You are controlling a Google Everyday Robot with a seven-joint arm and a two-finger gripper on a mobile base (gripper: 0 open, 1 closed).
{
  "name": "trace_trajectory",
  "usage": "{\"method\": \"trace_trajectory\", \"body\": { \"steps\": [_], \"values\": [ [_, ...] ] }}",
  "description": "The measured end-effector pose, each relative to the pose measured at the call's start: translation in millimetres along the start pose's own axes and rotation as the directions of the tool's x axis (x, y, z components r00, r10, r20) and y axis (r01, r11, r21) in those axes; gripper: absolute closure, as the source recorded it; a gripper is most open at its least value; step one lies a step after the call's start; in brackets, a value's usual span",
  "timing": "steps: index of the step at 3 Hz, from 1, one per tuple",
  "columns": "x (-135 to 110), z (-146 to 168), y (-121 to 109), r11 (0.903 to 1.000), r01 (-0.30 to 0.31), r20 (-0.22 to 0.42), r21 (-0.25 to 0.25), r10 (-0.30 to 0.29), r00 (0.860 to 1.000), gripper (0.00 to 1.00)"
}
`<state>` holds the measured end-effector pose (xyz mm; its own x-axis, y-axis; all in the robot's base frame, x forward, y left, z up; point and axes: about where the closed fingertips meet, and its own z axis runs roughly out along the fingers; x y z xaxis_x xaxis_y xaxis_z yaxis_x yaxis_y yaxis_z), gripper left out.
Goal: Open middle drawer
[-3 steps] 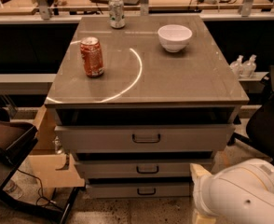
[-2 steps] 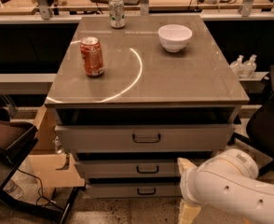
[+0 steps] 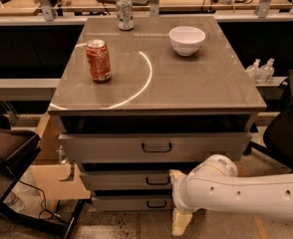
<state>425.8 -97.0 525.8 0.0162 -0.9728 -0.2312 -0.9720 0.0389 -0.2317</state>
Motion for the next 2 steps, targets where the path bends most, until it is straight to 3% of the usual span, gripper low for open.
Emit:
{"method": "trace_trajectory", "body": {
  "steps": [2],
  "values": [
    [-9.0,8.1,-3.3,0.9995,0.029,-0.005,-0.017,-0.029,1.0,0.0]
  ]
}}
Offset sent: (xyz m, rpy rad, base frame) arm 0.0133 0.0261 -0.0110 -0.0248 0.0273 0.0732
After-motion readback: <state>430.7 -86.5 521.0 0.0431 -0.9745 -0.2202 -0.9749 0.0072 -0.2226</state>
